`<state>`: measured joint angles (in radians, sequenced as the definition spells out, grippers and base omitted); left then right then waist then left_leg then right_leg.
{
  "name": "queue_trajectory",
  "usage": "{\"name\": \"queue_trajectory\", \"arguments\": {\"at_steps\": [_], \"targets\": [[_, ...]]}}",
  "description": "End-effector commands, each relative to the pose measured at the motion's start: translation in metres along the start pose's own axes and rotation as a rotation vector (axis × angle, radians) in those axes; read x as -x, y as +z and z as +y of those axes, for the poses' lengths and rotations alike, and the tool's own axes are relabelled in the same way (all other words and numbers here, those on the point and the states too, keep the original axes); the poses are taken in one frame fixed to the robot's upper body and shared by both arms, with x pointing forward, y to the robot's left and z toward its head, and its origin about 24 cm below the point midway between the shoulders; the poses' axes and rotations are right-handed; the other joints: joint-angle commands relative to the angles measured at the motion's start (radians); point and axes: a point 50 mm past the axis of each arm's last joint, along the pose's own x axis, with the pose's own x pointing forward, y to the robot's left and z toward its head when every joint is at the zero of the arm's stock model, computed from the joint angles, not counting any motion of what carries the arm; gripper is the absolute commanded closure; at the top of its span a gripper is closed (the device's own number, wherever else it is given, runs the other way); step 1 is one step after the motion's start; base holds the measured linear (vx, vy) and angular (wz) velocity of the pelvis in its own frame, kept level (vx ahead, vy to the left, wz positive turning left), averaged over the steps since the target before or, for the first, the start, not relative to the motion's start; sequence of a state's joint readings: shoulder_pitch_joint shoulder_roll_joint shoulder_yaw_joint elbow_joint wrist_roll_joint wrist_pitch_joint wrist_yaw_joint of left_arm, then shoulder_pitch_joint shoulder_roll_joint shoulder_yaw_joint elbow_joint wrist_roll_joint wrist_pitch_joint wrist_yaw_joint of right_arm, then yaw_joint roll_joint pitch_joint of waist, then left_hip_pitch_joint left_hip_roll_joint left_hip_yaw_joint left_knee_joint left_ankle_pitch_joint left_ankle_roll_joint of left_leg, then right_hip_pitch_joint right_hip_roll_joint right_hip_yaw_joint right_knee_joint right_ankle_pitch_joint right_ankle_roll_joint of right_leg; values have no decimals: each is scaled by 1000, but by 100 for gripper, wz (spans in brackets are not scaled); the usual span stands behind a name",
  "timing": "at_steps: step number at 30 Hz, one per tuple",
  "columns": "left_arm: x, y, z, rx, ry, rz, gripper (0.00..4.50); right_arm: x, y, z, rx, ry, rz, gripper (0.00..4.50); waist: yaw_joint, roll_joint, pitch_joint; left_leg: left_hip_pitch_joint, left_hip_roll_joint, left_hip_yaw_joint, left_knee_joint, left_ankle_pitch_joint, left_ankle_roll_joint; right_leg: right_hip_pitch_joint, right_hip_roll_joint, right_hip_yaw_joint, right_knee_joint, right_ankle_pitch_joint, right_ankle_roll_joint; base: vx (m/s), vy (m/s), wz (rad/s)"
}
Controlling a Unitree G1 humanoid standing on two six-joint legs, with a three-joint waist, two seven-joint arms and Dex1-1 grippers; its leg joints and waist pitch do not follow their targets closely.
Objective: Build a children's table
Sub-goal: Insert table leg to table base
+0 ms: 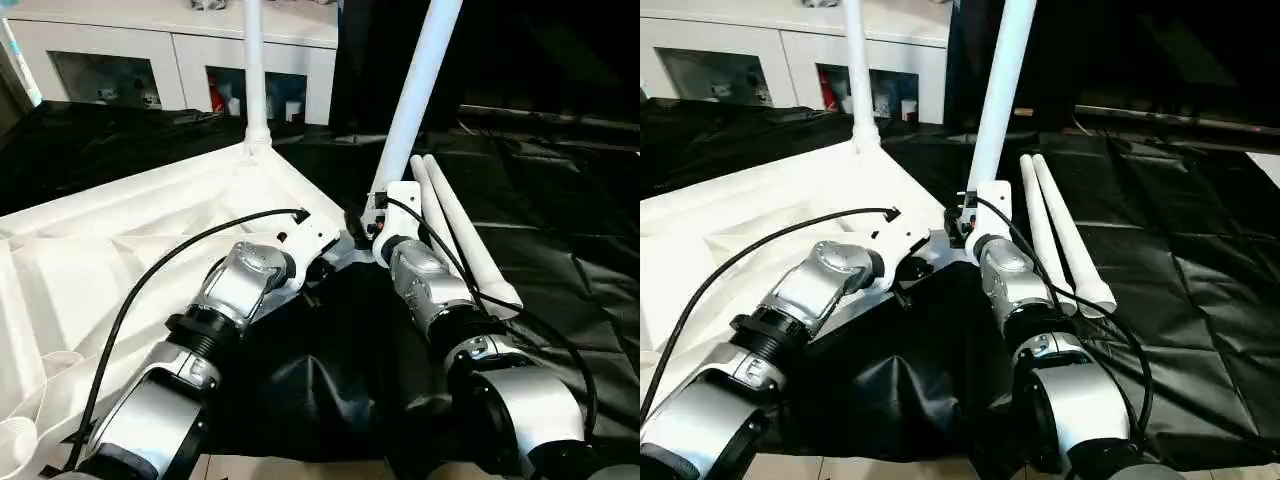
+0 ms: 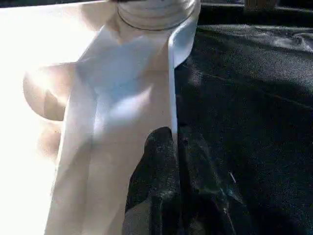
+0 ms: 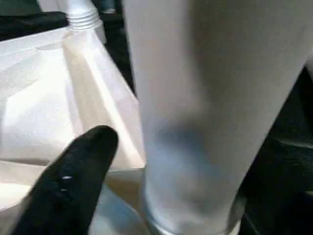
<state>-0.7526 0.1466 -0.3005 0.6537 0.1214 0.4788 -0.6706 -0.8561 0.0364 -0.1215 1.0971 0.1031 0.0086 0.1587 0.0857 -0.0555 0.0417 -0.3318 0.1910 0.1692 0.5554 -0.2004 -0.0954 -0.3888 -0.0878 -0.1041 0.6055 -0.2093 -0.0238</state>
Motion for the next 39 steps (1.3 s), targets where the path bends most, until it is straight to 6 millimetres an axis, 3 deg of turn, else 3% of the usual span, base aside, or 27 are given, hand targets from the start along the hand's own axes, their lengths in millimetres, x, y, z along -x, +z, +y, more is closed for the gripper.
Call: {"name": "queue_trajectory", "arguments": {"at_steps": [1, 5, 7, 9, 11, 15, 16, 18, 22, 26, 30, 39], "targets": [[-2, 11, -5, -50, -25, -32, 450, 4, -29, 13, -5, 94, 110, 9, -2, 16, -34, -11, 49, -18, -82, -284, 3, 27, -79, 70, -103, -364, -110, 0, 0, 0], [3, 9, -4, -95, -69, -56, 450, 7, -12, 0, 58, 134, 44, 2, 2, 14, -41, -17, 50, -14, -74, -183, 25, 40, -78, 70, -84, -215, -148, 0, 0, 0], [7, 6, -3, -111, -95, -67, 450, 12, -7, -9, 99, 165, 45, 2, 4, 15, -47, -20, 47, -7, -61, -68, 55, 47, -73, 69, -63, -32, -192, 0, 0, 0], [10, 3, -1, -125, -101, -66, 450, 17, -6, -16, 145, 200, 69, 2, 3, 16, -50, -19, 43, -4, -52, -1, 84, 51, -66, 67, -52, 90, -216, 0, 0, 0], [15, -1, 2, -142, -115, -64, 450, 27, -7, -24, 207, 252, 92, 2, 4, 15, -50, -19, 41, -2, -47, 21, 110, 53, -67, 67, -49, 138, -237, 0, 0, 0], [25, -8, 6, -163, -152, -63, 450, 44, -7, -38, 285, 320, 115, 2, 6, 15, -49, -21, 45, -3, -46, 3, 124, 58, -71, 67, -49, 103, -243, 0, 0, 0], [31, -12, 8, -179, -173, -62, 450, 50, -4, -42, 296, 349, 108, 2, 8, 20, -47, -20, 46, -4, -47, -14, 117, 58, -72, 67, -52, 72, -243, 0, 0, 0], [36, -15, 9, -187, -195, -60, 450, 55, -1, -44, 299, 376, 103, 2, 6, 18, -48, -20, 45, -2, -46, -21, 106, 57, -71, 68, -52, 55, -244, 0, 0, 0], [44, -19, 8, -213, -258, -72, 450, 64, 5, -44, 317, 422, 89, 2, 7, 18, -47, -19, 45, -2, -44, -18, 99, 58, -70, 69, -49, 60, -246, 0, 0, 0], [57, -23, 7, -232, -342, -89, 450, 81, 5, -41, 395, 547, 118, 2, 9, 21, -50, -15, 45, -3, -39, 13, 114, 55, -66, 69, -39, 126, -259, 0, 0, 0], [63, -23, 3, -249, -409, -126, 450, 89, 2, -43, 447, 599, 125, 2, 11, 20, -49, -17, 46, -2, -39, -28, 101, 56, -70, 70, -41, 78, -261, 0, 0, 0], [69, -26, -1, -280, -470, -122, 450, 94, -3, -43, 515, 645, 158, 2, 17, 18, -51, -19, 43, -4, -36, -25, 84, 58, -68, 69, -38, 55, -248, 0, 0, 0]]}}
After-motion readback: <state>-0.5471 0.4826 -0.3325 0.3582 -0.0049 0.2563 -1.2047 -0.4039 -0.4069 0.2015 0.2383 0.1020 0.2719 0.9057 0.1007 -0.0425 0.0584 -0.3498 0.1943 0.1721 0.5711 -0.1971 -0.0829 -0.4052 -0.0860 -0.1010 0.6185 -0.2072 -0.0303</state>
